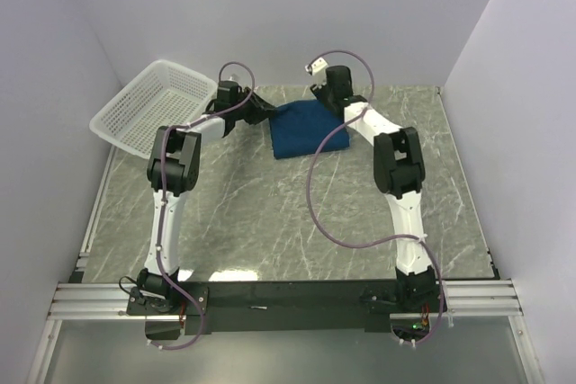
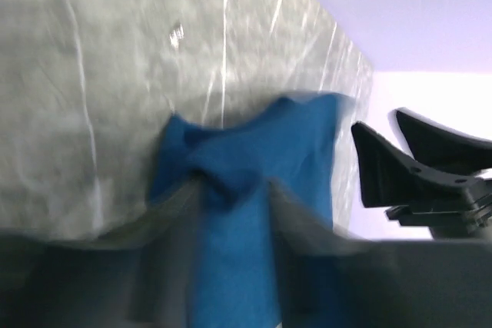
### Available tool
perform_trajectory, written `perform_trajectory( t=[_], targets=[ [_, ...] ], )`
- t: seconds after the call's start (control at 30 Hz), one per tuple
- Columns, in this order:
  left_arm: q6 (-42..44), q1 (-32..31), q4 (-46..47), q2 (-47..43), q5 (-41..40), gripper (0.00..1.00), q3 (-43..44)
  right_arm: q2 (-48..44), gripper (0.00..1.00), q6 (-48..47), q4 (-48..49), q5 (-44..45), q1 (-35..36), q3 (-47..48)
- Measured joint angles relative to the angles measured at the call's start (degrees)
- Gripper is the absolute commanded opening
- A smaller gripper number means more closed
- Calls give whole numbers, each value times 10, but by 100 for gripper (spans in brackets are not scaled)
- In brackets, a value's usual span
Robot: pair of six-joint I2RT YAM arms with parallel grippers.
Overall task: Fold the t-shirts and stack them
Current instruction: Fold the tshirt
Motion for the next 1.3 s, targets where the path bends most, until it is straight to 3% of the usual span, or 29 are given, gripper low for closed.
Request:
perform_trajectory(
  t=[0.03, 0.1, 0.23, 0.33, 0.47, 0.53, 0.6, 0.63, 0.67, 0.73, 0.8, 0.83, 0.9, 1.07, 1.3],
  targets=[
    [-6, 1, 0, 6, -5, 79, 8, 16, 78, 5, 20, 33, 5, 22],
    [-8, 4, -3, 15, -16, 98, 30, 42, 81, 13, 49, 86, 16, 55],
    [8, 9, 0, 8, -45, 99, 68, 45, 82, 33, 79, 128, 24, 55],
    [42, 13, 23, -48, -61, 99, 27, 14, 82, 49, 73, 101, 19, 14],
    [89, 16, 26, -157, -58, 99, -56, -49, 74, 72, -46, -101, -26, -14],
    [103, 15, 41, -213, -42, 99, -109, -74, 64, 80, -99, -209, -58, -13],
    [102, 14, 82, -248, -10, 95, -162, -95, 56, 90, -150, -308, -91, -13],
    [99, 12, 98, -257, 8, 88, -185, -102, 51, 91, -174, -353, -108, -14],
    [89, 8, 114, -256, 36, 74, -203, -107, 37, 94, -195, -396, -121, -13],
    [75, -1, 130, -235, 67, 60, -203, -103, 26, 103, -250, -468, -134, -2],
    [60, -16, 135, -193, 98, 41, -182, -76, 17, 116, -297, -524, -129, 32],
    [52, -24, 133, -165, 111, 38, -162, -56, 16, 130, -318, -548, -124, 56],
    [42, -38, 127, -114, 128, 33, -123, -23, 15, 162, -332, -573, -113, 81],
    [12, -58, 109, -17, 148, 33, -38, 33, 12, 250, -363, -582, -93, 84],
    [-18, -48, 84, 66, 109, 37, 59, 63, 11, 341, -382, -520, -97, 90]
  ],
)
